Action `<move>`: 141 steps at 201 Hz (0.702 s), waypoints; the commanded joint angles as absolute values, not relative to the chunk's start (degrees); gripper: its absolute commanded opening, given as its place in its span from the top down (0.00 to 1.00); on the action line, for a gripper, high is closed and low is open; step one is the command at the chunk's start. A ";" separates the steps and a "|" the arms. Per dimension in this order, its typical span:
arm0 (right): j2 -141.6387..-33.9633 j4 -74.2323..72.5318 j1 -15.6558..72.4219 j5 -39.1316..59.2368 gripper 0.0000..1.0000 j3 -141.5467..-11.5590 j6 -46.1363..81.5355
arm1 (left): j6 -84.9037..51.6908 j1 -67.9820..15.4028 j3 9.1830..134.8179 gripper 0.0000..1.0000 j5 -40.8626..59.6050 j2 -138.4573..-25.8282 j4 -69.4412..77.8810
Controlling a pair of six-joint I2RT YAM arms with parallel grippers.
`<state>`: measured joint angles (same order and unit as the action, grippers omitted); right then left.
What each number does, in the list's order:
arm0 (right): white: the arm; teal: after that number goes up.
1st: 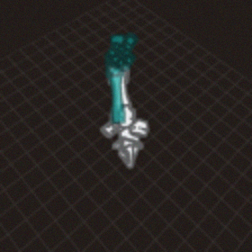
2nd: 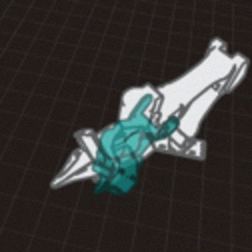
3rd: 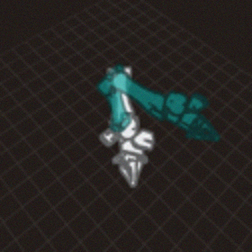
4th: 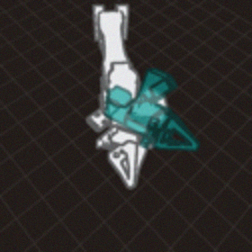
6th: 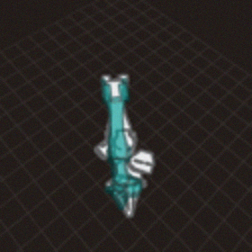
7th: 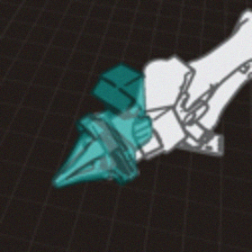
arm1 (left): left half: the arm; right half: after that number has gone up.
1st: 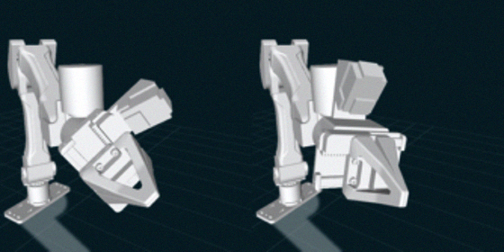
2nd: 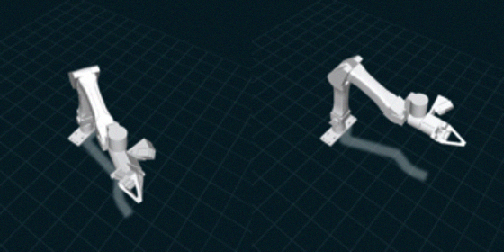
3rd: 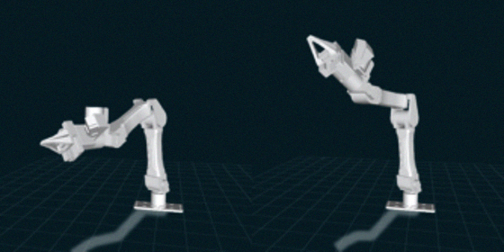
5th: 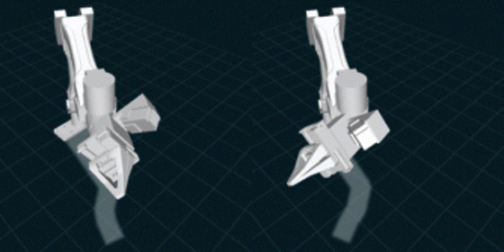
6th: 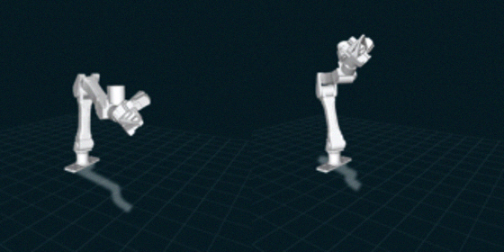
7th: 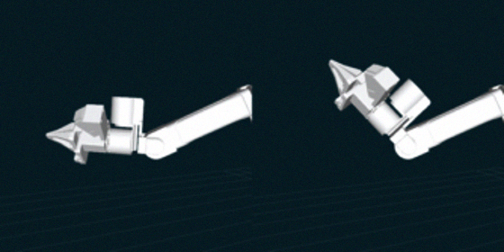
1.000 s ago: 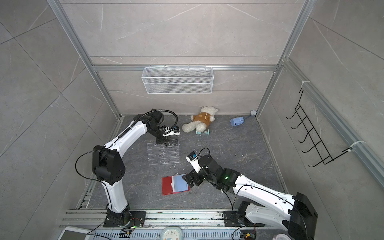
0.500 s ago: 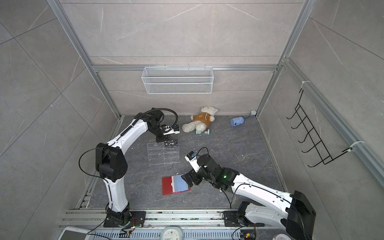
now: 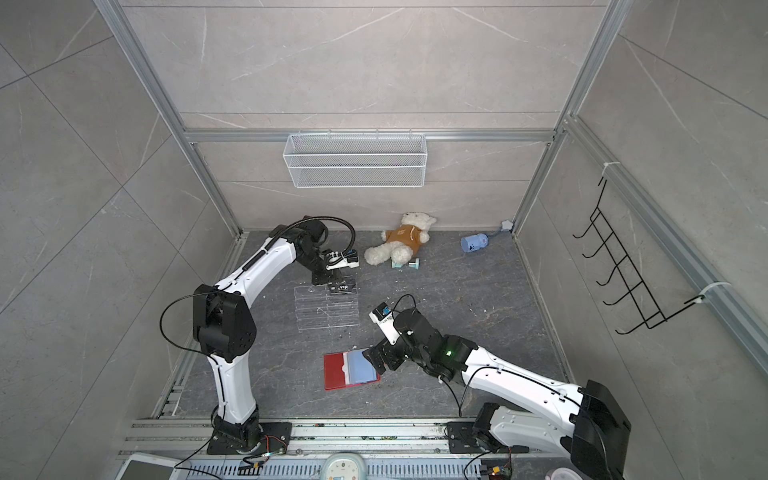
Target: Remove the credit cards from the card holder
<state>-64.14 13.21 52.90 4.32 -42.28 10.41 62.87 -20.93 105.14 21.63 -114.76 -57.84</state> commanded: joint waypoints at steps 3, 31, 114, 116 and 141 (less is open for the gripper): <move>-64.59 12.48 53.17 4.66 0.00 -43.77 9.42 | 63.73 -20.58 107.14 1.00 23.59 -116.23 -59.09; -64.72 12.48 53.13 4.75 0.00 -43.77 9.40 | 63.63 -20.57 107.14 1.00 23.64 -116.47 -59.08; -65.23 12.46 53.13 4.83 0.00 -43.90 9.08 | 63.54 -20.52 106.63 1.00 24.70 -116.83 -59.15; -65.24 12.41 53.14 4.83 0.00 -43.89 9.12 | 63.54 -20.51 106.62 1.00 24.70 -116.86 -59.15; -65.45 12.39 53.11 4.92 0.00 -43.87 9.15 | 63.46 -20.54 106.56 1.00 24.79 -116.87 -59.24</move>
